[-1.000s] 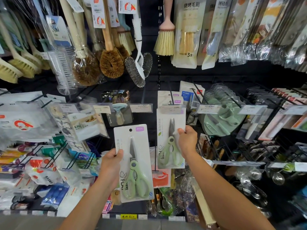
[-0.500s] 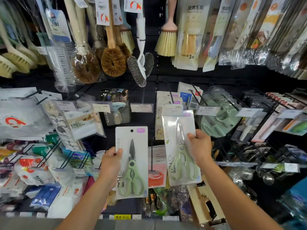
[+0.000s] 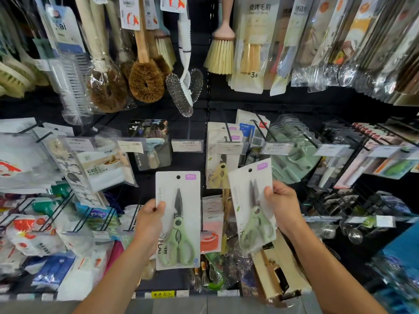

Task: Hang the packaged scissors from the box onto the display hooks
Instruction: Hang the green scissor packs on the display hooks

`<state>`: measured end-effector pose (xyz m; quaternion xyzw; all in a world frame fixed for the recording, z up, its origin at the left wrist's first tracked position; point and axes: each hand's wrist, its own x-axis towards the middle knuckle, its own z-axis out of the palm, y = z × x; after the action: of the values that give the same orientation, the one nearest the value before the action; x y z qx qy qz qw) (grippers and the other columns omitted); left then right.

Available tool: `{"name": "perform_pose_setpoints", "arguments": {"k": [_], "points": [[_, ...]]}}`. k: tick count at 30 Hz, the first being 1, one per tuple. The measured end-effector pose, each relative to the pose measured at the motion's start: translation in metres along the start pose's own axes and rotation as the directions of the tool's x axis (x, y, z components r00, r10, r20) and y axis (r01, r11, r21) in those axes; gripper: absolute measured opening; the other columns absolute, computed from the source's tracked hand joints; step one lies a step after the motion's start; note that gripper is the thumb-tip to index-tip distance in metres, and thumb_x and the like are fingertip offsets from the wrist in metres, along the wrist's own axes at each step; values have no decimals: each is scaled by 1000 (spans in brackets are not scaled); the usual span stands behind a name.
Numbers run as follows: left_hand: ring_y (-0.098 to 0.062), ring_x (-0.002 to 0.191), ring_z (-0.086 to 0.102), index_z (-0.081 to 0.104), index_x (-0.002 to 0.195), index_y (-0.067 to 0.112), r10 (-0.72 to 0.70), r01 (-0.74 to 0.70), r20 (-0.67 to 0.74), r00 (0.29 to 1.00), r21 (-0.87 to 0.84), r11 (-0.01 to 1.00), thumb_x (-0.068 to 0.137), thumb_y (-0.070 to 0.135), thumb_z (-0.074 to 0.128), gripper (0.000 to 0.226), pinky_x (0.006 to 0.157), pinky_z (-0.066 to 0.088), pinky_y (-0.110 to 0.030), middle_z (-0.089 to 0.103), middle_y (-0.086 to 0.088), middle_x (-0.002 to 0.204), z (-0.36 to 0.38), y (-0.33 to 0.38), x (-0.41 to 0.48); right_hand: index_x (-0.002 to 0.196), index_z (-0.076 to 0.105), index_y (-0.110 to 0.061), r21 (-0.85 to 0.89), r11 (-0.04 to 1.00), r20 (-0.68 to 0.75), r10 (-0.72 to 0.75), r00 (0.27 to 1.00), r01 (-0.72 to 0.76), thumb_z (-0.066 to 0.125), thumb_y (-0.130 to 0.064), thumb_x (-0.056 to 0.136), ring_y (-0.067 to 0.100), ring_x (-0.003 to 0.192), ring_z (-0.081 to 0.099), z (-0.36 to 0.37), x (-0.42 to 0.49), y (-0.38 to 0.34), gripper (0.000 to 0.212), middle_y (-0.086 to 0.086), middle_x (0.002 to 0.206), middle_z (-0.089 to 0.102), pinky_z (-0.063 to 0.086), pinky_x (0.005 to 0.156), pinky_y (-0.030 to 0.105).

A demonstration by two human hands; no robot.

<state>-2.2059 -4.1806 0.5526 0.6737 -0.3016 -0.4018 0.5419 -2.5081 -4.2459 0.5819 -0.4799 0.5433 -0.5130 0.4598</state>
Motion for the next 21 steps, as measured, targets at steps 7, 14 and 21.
{"name": "perform_pose_setpoints", "arguments": {"k": [7,14,21], "points": [[-24,73,53,67,85,16,14,-14,20,1000,3,1000,98,21,50,22,68,46,-40,67,-14,82,5,3,2,94,71,-3,348,935,317,-52,947,-65,47,-8,94,33,87,63,14,19,-47,24,15,96,68,48,80,44],[-25,76,56,68,89,19,30,-29,49,998,-19,999,100,17,48,22,69,46,-37,71,-16,93,21,9,4,67,75,-19,429,895,475,-105,874,-126,28,11,94,35,128,48,24,24,-72,63,19,135,53,39,108,50],[-15,65,45,66,89,9,91,-100,145,985,59,993,99,12,49,19,57,36,-27,58,-4,72,62,26,-1,71,61,-7,422,893,495,-87,864,-153,43,2,84,41,120,57,6,24,-92,24,28,133,55,57,87,40]]}}
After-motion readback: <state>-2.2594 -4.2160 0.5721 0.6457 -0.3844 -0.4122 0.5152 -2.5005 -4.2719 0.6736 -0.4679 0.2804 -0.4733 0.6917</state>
